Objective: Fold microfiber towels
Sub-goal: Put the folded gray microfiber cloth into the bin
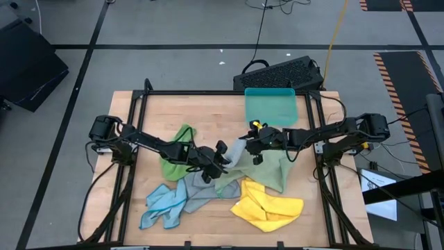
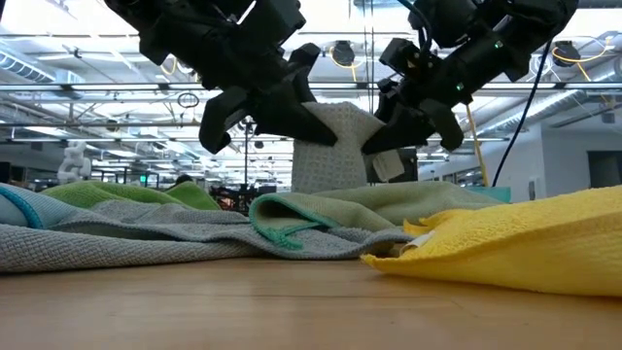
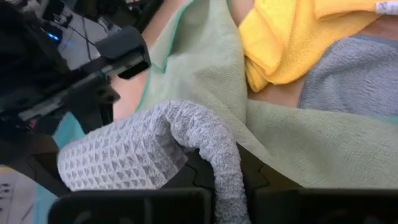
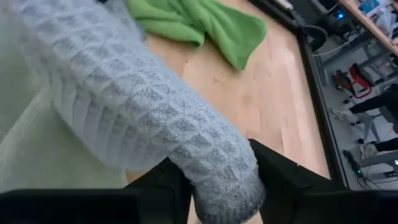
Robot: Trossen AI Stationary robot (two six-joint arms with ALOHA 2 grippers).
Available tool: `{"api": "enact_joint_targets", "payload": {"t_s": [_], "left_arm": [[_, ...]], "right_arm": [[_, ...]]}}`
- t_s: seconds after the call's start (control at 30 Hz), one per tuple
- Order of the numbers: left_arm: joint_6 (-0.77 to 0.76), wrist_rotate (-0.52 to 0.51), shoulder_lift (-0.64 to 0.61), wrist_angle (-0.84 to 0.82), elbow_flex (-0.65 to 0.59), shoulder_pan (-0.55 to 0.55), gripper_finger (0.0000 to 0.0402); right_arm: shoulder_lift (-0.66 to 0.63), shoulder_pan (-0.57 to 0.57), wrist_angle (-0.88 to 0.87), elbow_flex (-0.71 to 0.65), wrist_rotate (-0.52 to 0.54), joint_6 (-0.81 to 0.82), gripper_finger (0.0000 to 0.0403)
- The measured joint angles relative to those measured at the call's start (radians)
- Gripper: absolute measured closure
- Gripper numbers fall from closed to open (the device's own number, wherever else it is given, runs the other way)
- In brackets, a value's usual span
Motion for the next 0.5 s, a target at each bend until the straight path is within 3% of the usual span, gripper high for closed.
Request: {"api": "enact_joint_targets", "payload": {"t_s": [0.17, 0.37, 0.5], "left_arm": [[0.014, 0.006, 0.0, 0.01, 0.0, 0.011, 0.0385], [-0.013, 0.017, 0.007, 0.01, 0.001, 0.032, 0.0385], [-0.039, 0.018, 0.009, -0.006, 0.001, 0.035, 0.0385]], "right_arm": [[0.008, 0.0, 0.074, -0.001, 0.036, 0.046, 0.029], [0.007, -0.003, 0.192, -0.001, 0.091, 0.153, 0.0273], [-0.006, -0.004, 0.135, 0.0, 0.36, 0.381, 0.0249]]}}
